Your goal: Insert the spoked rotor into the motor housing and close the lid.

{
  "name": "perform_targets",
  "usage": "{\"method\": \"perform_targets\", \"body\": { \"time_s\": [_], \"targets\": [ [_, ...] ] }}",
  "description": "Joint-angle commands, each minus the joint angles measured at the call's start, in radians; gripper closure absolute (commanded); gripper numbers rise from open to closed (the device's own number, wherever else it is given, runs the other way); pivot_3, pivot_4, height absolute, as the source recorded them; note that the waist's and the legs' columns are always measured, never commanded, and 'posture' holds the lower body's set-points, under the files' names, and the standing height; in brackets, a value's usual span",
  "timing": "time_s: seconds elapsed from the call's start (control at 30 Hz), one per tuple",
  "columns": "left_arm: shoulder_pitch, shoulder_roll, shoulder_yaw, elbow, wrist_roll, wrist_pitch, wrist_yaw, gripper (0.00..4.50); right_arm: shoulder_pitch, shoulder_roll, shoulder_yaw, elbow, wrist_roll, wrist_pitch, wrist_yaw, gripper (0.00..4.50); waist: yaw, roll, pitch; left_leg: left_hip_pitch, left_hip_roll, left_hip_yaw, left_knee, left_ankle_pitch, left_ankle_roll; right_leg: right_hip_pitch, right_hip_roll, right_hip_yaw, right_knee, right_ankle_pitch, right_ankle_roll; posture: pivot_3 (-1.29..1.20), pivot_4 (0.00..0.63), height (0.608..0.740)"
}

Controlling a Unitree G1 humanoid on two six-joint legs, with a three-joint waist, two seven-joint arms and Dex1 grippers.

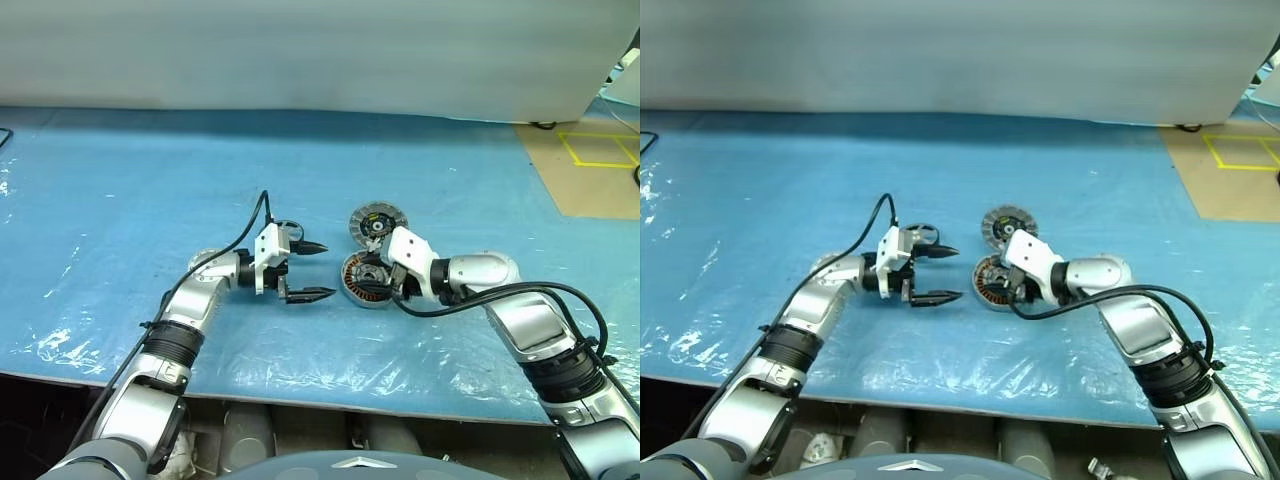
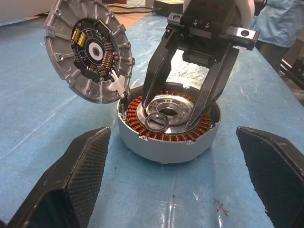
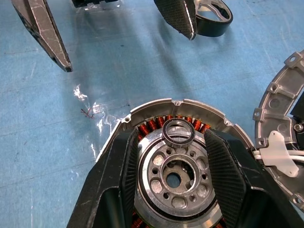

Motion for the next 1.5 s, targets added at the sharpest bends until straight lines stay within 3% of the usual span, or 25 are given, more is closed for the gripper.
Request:
{"method": "perform_targets", "body": {
  "time_s": [0.03, 0.3, 0.4, 0.57, 1.0, 1.2, 1.5],
  "targets": [
    [-0.001, 0.001, 0.007, -0.033, -0.013, 0.0, -0.003, 0.0, -0.007, -0.001, -0.01, -0.043, 0.005, -0.019, -0.008, 2.2, 0.0, 0.0, 0.0, 0.0, 0.0, 0.0, 0.0, 0.0, 0.0, 0.0, 0.0, 0.0, 0.0, 0.0, 0.0, 0.0, 0.15, 0.74],
    [0.005, -0.003, 0.003, -0.038, -0.011, 0.003, 0.005, 0.0, -0.006, 0.016, 0.014, -0.013, -0.005, -0.033, -0.021, 2.2, 0.0, 0.0, 0.0, 0.0, 0.0, 0.0, 0.0, 0.0, 0.0, 0.0, 0.0, 0.0, 0.0, 0.0, 0.0, 0.0, 0.15, 0.74],
    [0.007, -0.002, 0.003, -0.038, -0.01, 0.003, 0.007, 0.0, 0.001, 0.02, 0.021, 0.011, -0.013, -0.044, -0.029, 2.82, 0.0, 0.0, 0.0, 0.0, 0.0, 0.0, 0.0, 0.0, 0.0, 0.0, 0.0, 0.0, 0.0, 0.0, 0.0, 0.0, 0.15, 0.74],
    [0.01, -0.001, 0.003, -0.037, -0.008, 0.001, 0.008, 0.0, 0.018, 0.012, 0.032, 0.036, -0.032, -0.072, -0.038, 4.47, -0.001, 0.0, 0.0, 0.0, 0.0, 0.0, 0.0, 0.0, 0.0, 0.0, 0.0, 0.0, 0.0, 0.0, 0.0, 0.0, 0.15, 0.74],
    [-0.004, -0.016, -0.007, -0.025, -0.005, -0.003, 0.005, 0.0, 0.024, -0.035, -0.131, -0.067, 0.09, -0.024, -0.022, 4.47, 0.0, 0.0, 0.0, 0.002, -0.001, 0.0, 0.001, 0.0, 0.0, 0.002, 0.0, 0.001, 0.0, 0.0, 0.0, 0.0, 0.15, 0.74],
    [-0.004, -0.032, -0.02, -0.018, 0.001, -0.009, 0.001, 0.0, 0.069, -0.116, -0.088, -0.1, 0.063, -0.025, 0.014, 4.47, 0.003, 0.0, 0.0, 0.001, -0.001, 0.0, 0.001, 0.0, 0.0, 0.002, 0.0, 0.001, 0.0, 0.0, 0.001, 0.0, 0.15, 0.74],
    [-0.003, -0.036, -0.018, -0.019, 0.004, -0.005, 0.005, 0.0, 0.038, -0.082, 0.002, -0.09, 0.022, -0.033, 0.001, 4.47, -0.001, 0.0, 0.0, 0.002, -0.001, 0.0, 0.002, 0.0, 0.0, 0.002, 0.0, 0.001, 0.001, 0.0, 0.0, 0.0, 0.15, 0.74]
  ]
}}
